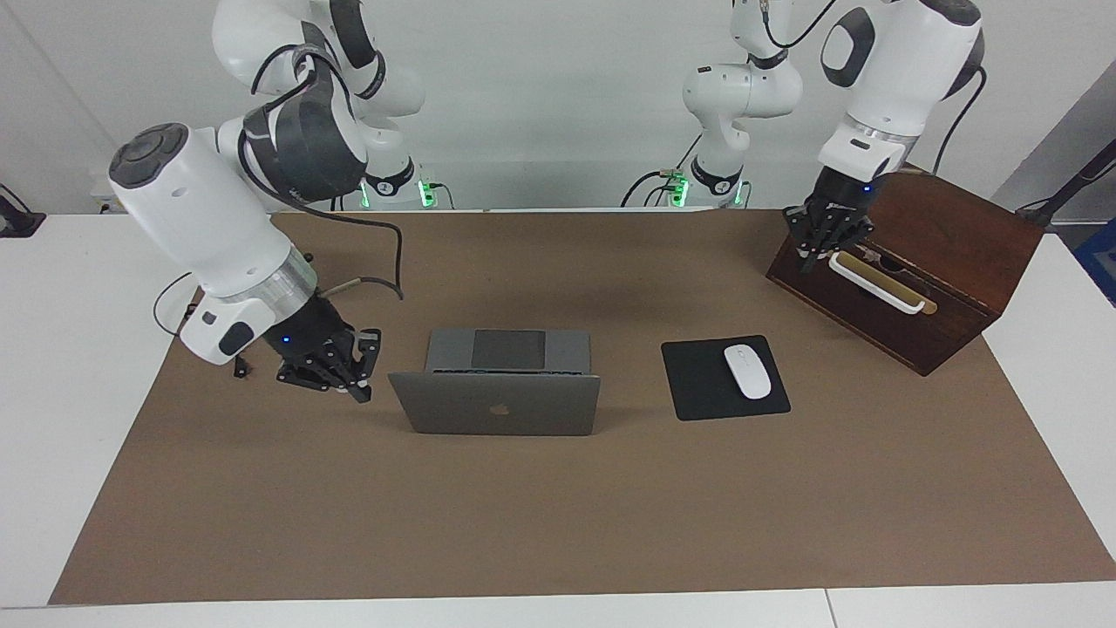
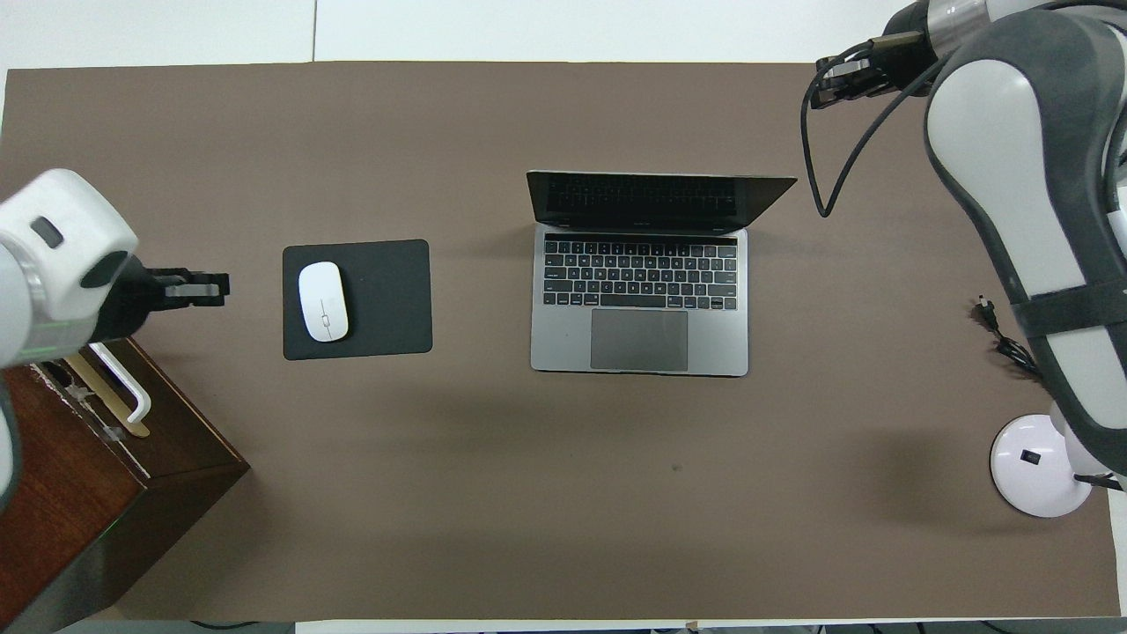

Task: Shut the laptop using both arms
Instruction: 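Move the right gripper toward the laptop lid while the left gripper advances, then place the right gripper behind the lid while the left gripper holds the base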

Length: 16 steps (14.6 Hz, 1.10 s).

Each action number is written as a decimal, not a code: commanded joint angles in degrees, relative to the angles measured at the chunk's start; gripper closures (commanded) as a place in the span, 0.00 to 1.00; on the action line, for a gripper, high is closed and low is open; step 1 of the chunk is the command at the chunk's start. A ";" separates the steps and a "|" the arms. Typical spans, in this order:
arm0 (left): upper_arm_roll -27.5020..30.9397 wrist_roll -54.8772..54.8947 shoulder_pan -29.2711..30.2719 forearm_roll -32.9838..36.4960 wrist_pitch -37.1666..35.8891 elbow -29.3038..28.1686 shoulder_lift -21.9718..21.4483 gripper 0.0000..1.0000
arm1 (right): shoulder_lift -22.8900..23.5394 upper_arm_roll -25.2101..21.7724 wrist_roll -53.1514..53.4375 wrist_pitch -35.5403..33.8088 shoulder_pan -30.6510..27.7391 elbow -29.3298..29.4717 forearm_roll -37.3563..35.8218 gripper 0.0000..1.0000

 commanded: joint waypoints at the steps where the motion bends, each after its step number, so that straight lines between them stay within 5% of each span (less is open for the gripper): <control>1: 0.71 -0.43 -4.88 -1.54 10.21 -13.30 -8.08 1.00 | 2.52 0.63 1.22 2.46 0.52 1.83 -0.14 1.00; 10: 0.71 -7.20 -20.96 -1.81 35.43 -26.85 -8.54 1.00 | 4.19 0.98 6.23 7.30 4.47 -0.89 0.03 1.00; 16: 0.80 -7.20 -28.96 -1.81 56.51 -28.36 4.18 1.00 | 2.44 2.91 6.67 7.48 4.47 -6.34 -1.55 1.00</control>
